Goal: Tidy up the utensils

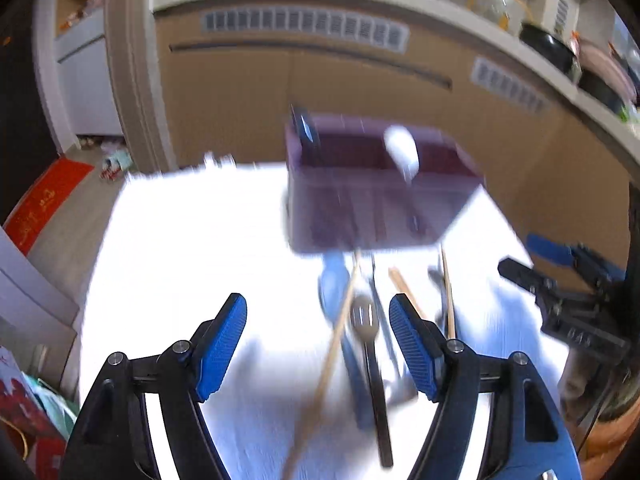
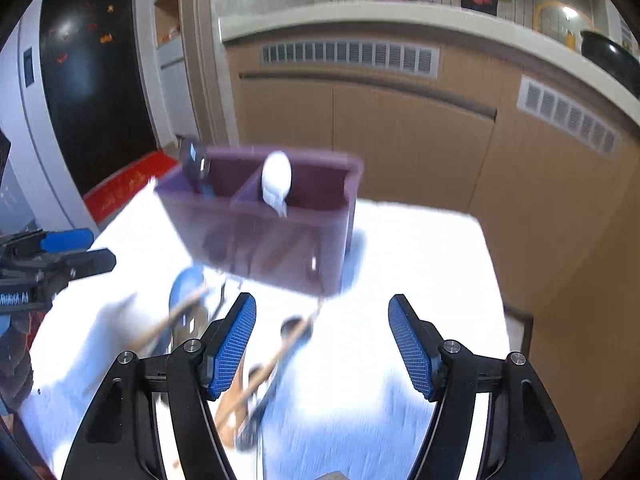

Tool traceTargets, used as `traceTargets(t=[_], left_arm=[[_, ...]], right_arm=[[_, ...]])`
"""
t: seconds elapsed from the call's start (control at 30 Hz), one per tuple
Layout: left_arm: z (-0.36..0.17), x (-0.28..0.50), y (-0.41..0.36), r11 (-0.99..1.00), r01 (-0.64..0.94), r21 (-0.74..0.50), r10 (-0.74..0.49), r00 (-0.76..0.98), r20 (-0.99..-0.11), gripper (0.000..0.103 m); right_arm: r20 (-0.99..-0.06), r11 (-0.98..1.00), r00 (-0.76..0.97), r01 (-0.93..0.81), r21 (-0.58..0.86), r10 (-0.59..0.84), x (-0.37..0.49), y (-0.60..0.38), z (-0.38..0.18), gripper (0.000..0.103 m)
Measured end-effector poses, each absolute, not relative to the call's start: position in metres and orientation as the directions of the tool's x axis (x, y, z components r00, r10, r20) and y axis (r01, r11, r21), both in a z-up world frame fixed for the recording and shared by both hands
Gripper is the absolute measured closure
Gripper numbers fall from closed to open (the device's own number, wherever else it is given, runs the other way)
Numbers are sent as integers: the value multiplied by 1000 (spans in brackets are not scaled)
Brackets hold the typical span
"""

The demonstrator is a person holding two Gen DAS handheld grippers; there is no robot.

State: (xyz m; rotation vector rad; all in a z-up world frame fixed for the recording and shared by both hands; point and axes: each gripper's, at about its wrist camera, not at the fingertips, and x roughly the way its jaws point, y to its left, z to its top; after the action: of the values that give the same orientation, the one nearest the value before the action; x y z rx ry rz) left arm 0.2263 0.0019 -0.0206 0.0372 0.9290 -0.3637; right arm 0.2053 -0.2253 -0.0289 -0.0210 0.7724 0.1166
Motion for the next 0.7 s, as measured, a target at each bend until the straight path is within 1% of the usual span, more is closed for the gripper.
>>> traceTargets(t=[0.13,0.33,0.4,0.43,0.5,0.57,0.7], left_arm=[[-46,209,-1,934,334,-127,-284,480,-830,33],[-58,206,-9,903,398,-160,-338,430,-837,34],[-59,214,-13,898,411,-159,-341,422,-840,51],[-61,220,-16,897,414,-154,-336,414,-846,54],[-66,228,-18,898,420,-130,-312,403,-860,65],[-72,234,-17,895,424,-135,-310,374,-874,70],[-76,238,-7,911,388,-140,-289,357,-888,71]], right_arm=[[-744,991,657,-117,62,124,185,-225,-51,34],[-767,991,628,-111,80,132,166,-226,-63,34],[-768,990,625,-113,87,139,164,-227,-63,34],[-768,990,625,-114,89,141,162,-227,-64,34],[-768,990,625,-113,85,137,159,-226,-65,34],[-769,990,625,-115,76,132,158,-226,-67,34],[-778,990,614,-119,76,134,158,-226,-72,34]])
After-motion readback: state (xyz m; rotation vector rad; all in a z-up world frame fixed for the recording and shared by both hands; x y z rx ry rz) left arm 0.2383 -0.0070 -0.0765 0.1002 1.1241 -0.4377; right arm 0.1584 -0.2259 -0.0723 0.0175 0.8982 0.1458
